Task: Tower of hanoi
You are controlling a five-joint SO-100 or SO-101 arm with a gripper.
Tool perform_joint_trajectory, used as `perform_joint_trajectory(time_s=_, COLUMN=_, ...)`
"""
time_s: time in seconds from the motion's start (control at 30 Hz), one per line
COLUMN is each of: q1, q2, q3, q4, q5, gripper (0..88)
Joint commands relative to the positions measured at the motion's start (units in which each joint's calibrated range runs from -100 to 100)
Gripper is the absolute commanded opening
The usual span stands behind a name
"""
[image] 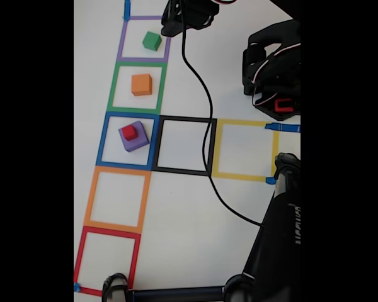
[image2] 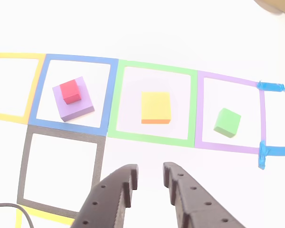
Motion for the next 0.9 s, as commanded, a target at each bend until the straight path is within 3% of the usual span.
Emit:
perform_joint_trajectory(time_s=0.0, q1=-4.78, q2=-0.41, q3=-3.98, q4=1.45, q5=0.0, gripper=1.3)
perform_joint_trajectory(time_s=0.23, q1=-8.81, q2=-2.84, q3=4.48, q4=-1.14, q5=0.0, gripper=1.2)
perform_joint_trajectory(time_s=0.5, q1=-12.65, q2=-9.54, q3=27.11, q4=-17.58, q5=0.0, gripper=1.2)
perform_joint_trajectory(time_s=0.7, q1=-12.93, q2=-10.34, q3=48.39, q4=-41.55, q5=0.0, gripper=1.2)
perform_joint_trajectory(time_s=0.87, q1=-13.12, q2=-6.71, q3=68.93, q4=-72.88, q5=0.0, gripper=1.2)
